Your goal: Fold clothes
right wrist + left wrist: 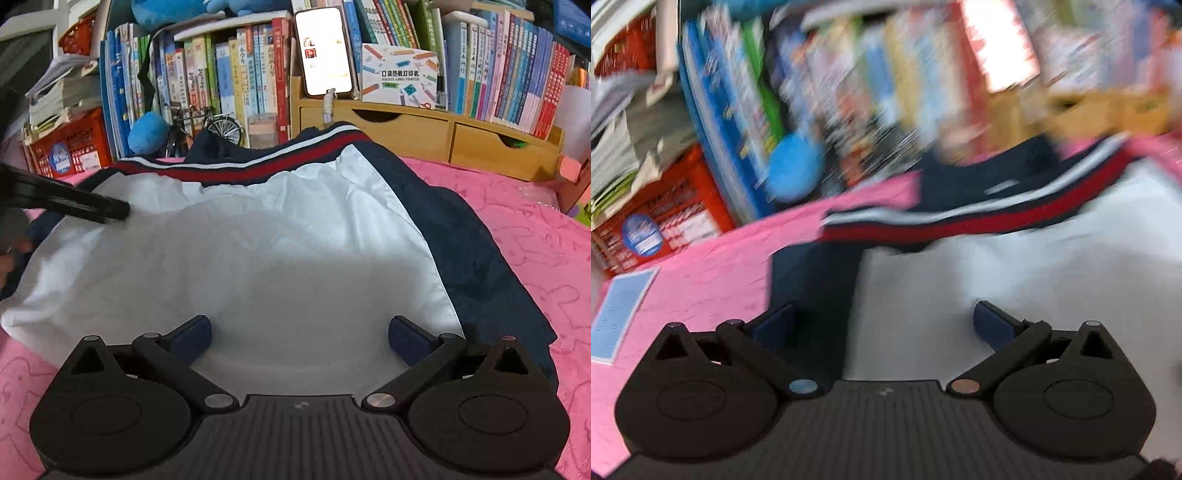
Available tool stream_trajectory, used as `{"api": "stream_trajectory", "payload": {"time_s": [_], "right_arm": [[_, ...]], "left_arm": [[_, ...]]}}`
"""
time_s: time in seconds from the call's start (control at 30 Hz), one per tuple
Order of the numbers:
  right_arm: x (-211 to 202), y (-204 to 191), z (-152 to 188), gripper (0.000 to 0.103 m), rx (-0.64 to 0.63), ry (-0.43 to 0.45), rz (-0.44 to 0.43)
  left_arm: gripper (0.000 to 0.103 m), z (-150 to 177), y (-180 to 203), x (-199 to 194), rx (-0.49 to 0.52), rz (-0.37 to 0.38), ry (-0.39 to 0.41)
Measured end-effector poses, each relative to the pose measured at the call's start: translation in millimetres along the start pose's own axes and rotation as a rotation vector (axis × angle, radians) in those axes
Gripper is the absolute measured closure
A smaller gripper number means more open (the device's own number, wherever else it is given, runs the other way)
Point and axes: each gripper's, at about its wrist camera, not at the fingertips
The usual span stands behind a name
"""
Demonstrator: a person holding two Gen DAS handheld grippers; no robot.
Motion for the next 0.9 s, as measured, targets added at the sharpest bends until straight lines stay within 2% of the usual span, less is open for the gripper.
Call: {"api": "stream_trajectory", "payload": {"time_s": [0.1, 0.13, 0.2, 0.3, 0.37, 0.4, 0.47, 0.53, 0.6, 0.7, 0.77, 0.9], "right_arm": [[0.2, 0.8, -0.3, 0.0, -0.001, -0.001, 0.002], [0.1, 1.1, -0.3, 0.0, -0.001, -0.001, 0.001], [-0.3, 2.3, -0.4, 0.0, 0.004, 0.001, -0.003], [-1.0, 3.7, -0.7, 0.0, 0.013, 0.003, -0.009], [-1.1, 3.5, -0.7, 0.0, 0.013, 0.003, -0.007], [-1.1, 3.3, -0.8, 0.0, 0.012, 0.003, -0.007], [-1.2, 3.1, -0.8, 0.0, 0.013, 0.004, -0.007], [-1.2, 2.8, -0.8, 0.0, 0.014, 0.004, -0.004], [-0.9, 2.9, -0.8, 0.0, 0.014, 0.005, -0.001], [-1.2, 3.9, -0.6, 0.0, 0.019, 0.007, -0.004], [-1.1, 4.5, -0.6, 0.0, 0.021, 0.007, -0.006], [-0.7, 5.1, -0.5, 0.0, 0.022, 0.007, -0.006]], "left_arm": [[0.0, 1.4, -27.0, 13.3, -0.19, 0.059, -0.064], [0.0, 2.5, -28.0, 6.7, -0.214, 0.057, -0.053], [0.0, 8.6, -21.8, -20.3, -0.18, 0.068, 0.029], [0.0, 24.9, -14.2, -54.8, -0.067, 0.124, 0.113], [0.0, 34.9, -12.5, -57.0, 0.036, 0.027, 0.114], [0.0, 40.7, -13.9, -47.9, 0.087, -0.073, 0.075], [0.0, 50.2, -32.2, -33.4, 0.055, -0.163, 0.023], [0.0, 51.6, -54.5, -37.0, -0.1, -0.094, 0.012], [0.0, 51.4, -60.7, -49.3, -0.172, -0.056, 0.041], [0.0, 42.7, -42.6, -68.5, -0.071, -0.002, 0.14], [0.0, 33.2, -24.1, -68.9, -0.01, 0.061, 0.172], [0.0, 10.3, -1.1, -36.7, 0.025, 0.053, 0.119]]}}
Point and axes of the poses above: each gripper's, at about its wrist camera, not at the fingertips, and x roughly the way its jaws point, y to its right, z to its underside, and after that the axes turned 6 degrees about x, right-handed
